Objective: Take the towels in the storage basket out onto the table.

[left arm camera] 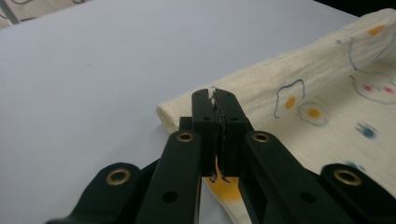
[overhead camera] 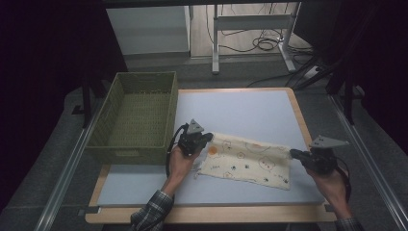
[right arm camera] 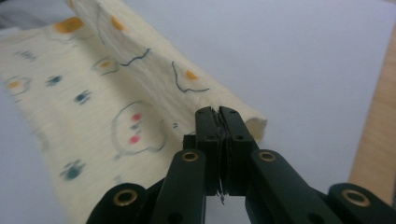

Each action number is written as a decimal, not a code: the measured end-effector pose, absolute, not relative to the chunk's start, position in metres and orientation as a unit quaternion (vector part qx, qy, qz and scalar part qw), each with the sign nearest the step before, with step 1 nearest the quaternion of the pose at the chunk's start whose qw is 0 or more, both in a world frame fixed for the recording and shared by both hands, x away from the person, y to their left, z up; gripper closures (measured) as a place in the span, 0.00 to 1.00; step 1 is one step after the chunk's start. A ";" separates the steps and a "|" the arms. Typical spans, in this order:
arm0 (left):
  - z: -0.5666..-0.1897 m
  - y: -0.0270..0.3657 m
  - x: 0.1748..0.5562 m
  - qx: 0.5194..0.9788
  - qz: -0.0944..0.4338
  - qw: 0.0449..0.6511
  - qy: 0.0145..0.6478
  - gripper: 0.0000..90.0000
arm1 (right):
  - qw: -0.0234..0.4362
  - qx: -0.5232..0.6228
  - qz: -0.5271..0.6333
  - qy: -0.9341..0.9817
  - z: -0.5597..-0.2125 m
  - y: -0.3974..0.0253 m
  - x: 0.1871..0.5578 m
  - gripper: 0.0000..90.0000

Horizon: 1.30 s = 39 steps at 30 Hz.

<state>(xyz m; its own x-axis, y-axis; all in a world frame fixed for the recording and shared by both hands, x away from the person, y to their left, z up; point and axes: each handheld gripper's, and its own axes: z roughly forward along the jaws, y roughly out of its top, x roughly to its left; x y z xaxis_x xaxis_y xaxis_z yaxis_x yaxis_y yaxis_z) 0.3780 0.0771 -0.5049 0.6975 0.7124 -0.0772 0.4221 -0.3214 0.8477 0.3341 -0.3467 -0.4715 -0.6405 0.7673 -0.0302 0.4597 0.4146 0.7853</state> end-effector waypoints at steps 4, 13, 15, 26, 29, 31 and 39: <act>-0.509 0.081 0.361 0.802 0.152 0.463 0.345 0.98 | 0.188 0.362 0.392 0.824 -0.478 -0.347 0.314 0.97; -0.527 0.090 0.332 0.810 0.142 0.457 0.338 0.98 | 0.171 0.355 0.382 0.836 -0.502 -0.341 0.294 0.97; -0.529 0.092 0.328 0.812 0.138 0.456 0.338 0.97 | 0.165 0.354 0.382 0.838 -0.506 -0.339 0.291 0.97; -0.538 0.111 0.304 0.818 0.110 0.445 0.348 0.79 | 0.145 0.360 0.378 0.841 -0.513 -0.344 0.271 0.89; -0.537 0.123 0.298 0.813 0.109 0.443 0.361 0.70 | 0.140 0.369 0.375 0.839 -0.515 -0.353 0.263 0.83; -0.535 0.128 0.297 0.810 0.111 0.442 0.368 0.66 | 0.145 0.376 0.373 0.835 -0.513 -0.360 0.260 0.82; -0.523 0.111 0.317 0.813 0.129 0.434 0.366 0.58 | 0.151 0.390 0.386 0.822 -0.504 -0.366 0.274 0.80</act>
<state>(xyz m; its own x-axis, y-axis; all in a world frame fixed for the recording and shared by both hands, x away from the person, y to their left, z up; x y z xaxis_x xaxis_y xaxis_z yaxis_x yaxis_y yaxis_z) 0.3174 0.1113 -0.5227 0.6979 0.7081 -0.1073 0.4835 -0.3554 0.7999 0.2744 -0.3659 -0.5042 -0.6503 0.7579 0.0519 0.5245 0.3985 0.7524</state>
